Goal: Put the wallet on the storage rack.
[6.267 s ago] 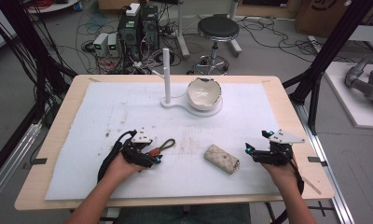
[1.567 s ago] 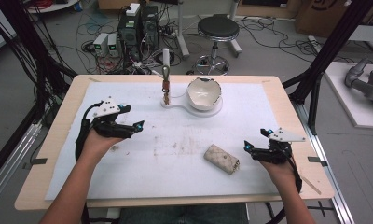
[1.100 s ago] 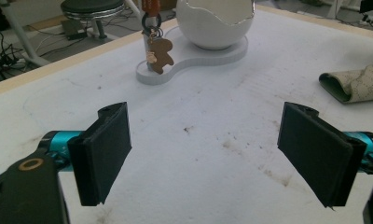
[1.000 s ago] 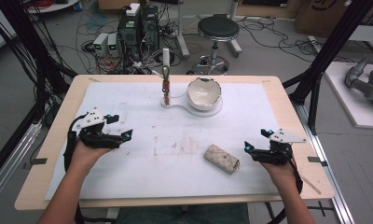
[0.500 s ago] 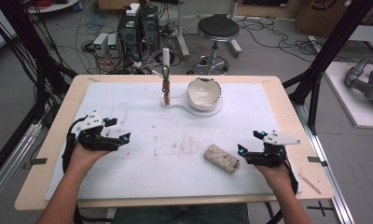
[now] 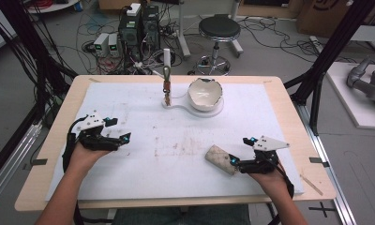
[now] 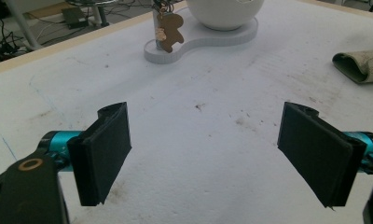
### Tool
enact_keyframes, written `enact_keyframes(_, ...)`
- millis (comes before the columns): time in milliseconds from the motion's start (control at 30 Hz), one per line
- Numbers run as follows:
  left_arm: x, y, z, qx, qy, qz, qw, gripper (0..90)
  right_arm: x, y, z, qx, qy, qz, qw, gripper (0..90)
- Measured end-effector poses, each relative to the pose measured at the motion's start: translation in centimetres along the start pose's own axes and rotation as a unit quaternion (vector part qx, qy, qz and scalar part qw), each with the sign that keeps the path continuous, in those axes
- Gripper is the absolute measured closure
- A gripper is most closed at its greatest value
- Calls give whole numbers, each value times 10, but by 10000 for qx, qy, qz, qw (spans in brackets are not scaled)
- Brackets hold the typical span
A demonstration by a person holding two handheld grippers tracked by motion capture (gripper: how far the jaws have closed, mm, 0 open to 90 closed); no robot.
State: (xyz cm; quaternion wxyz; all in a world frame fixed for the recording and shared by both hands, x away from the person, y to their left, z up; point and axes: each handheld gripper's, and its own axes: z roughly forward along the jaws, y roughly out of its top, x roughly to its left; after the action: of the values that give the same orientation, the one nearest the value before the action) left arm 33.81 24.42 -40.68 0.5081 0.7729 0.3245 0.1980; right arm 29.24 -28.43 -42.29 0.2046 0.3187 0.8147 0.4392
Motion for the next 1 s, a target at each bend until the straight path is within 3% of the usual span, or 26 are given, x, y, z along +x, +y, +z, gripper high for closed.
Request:
enact_keyframes(433, -2, 0, 2, 28, -21, 28, 10000, 171, 12, -8, 12, 608, 379, -280, 9970, 163)
enact_keyframes(733, -3, -1, 3, 49, -29, 27, 10000, 171, 15, -14, 21, 1032, 574, -429, 9921, 163)
enact_keyframes(900, -2, -1, 3, 62, -38, 48, 10000, 171, 15, -17, 24, 1301, 624, -432, 9886, 163)
enact_keyframes(1000, -3, -1, 4, 58, -37, 26, 10000, 171, 13, -18, 25, 1330, 674, -369, 9881, 164)
